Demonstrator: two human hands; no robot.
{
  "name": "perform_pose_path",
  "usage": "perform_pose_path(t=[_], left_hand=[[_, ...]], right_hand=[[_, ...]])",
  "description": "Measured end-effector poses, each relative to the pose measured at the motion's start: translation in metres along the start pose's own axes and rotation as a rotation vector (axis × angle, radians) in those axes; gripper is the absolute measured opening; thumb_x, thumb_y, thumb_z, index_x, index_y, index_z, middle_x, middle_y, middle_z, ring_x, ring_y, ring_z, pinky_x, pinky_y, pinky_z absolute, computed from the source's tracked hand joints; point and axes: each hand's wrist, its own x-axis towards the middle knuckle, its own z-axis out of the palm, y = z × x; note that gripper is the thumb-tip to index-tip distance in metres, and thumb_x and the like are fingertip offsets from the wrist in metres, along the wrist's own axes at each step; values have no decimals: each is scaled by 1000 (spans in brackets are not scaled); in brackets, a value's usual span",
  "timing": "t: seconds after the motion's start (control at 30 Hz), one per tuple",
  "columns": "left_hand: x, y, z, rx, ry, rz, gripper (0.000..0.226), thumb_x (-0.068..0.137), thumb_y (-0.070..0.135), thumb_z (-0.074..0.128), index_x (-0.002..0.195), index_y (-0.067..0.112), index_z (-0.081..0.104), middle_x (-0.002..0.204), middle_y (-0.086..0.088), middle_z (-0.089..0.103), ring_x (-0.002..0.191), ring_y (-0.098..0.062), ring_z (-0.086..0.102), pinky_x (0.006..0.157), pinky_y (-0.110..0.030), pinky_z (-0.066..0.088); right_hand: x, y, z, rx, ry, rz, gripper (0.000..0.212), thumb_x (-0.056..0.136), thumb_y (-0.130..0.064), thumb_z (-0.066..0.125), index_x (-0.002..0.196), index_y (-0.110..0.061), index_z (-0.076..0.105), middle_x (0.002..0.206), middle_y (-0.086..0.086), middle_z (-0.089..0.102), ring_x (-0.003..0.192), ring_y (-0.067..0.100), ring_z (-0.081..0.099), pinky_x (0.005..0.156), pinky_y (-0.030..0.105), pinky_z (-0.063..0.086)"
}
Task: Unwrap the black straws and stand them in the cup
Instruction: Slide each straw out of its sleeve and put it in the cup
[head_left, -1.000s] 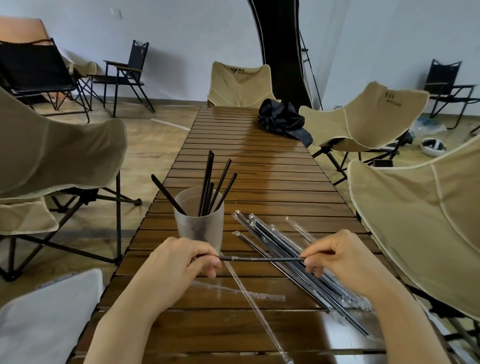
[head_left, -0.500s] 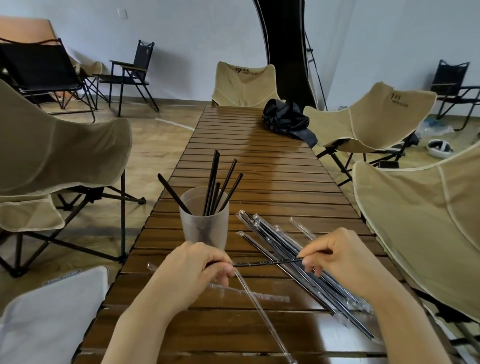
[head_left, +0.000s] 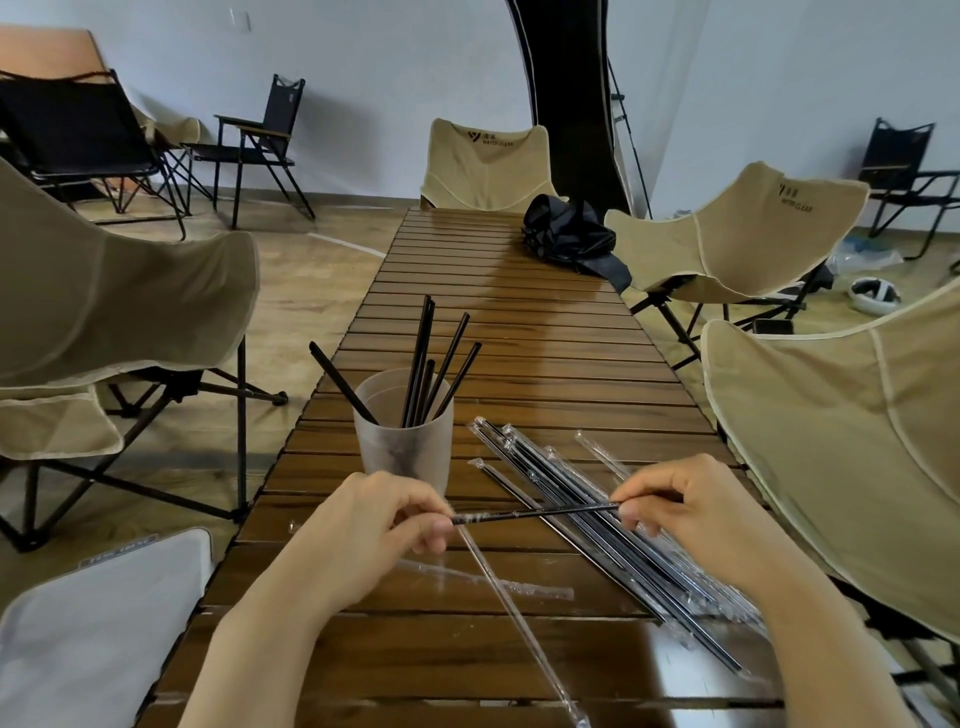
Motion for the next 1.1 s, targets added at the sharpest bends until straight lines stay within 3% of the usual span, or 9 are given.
perform_pose_path(t=[0.33,0.47,0.6,0.7,0.77,0.8,0.9,1.0,1.1], left_hand=[[-1,-1,-6,-141,-2,-38,18,88,23,62,85,41,67,73,17,71,69,-1,68,66,-10,52],[-5,-6,-8,-163,-3,-53,17,87,22,63,88,38,69,71,16,71,70,-1,69,65,-9,51],[-10,-14,-17,-107,19,-78,15,87,23,64,87,36,70,70,17,71,69,0,68,65,-10,52],[-16,-24,-27,-52,96,-110,17,86,25,64,87,41,68,73,21,70,70,3,67,67,-9,52],[-18,-28,-31,2,115,-110,18,87,27,62,86,45,65,77,28,68,74,8,65,65,-6,50],[-19,-29,-31,32,111,-108,19,88,28,61,86,46,64,79,32,67,77,11,64,63,-5,48],[-18,-30,-29,76,104,-113,18,90,28,58,86,46,60,79,30,67,84,17,59,68,-7,41],[-17,-28,-25,61,63,-127,16,92,28,56,90,43,60,78,22,68,85,16,59,70,-8,42],[-13,-22,-18,97,-18,-103,12,93,31,55,94,42,60,77,23,66,84,16,57,70,-8,42]], right_hand=[[-2,3,0,88,-64,22,22,85,-15,68,78,-35,73,70,-10,73,58,4,62,65,17,49],[-6,8,-5,95,-53,10,30,86,-14,67,73,-41,72,66,-6,71,48,-4,55,57,6,39],[-10,21,-9,-38,46,49,28,86,-15,67,66,-35,70,62,-9,69,45,8,49,50,16,40],[-14,29,-14,-126,163,115,28,85,-12,67,65,-31,67,59,-12,67,40,1,49,45,12,40],[-15,29,-15,-167,139,160,26,84,-16,69,67,-35,66,63,-15,69,48,-7,54,57,12,48],[-14,25,-13,-181,97,174,23,83,-20,71,71,-39,65,70,-18,70,63,-9,59,75,22,54],[-6,8,-3,-227,-53,176,22,79,-38,73,96,-47,62,94,-31,65,102,-3,59,109,47,35],[3,-7,9,-202,-104,80,15,84,-33,68,93,-45,67,78,-35,64,91,-10,60,104,29,39],[10,-13,18,-117,-104,26,26,88,-16,65,76,-39,67,62,-23,67,66,-9,64,71,3,44]])
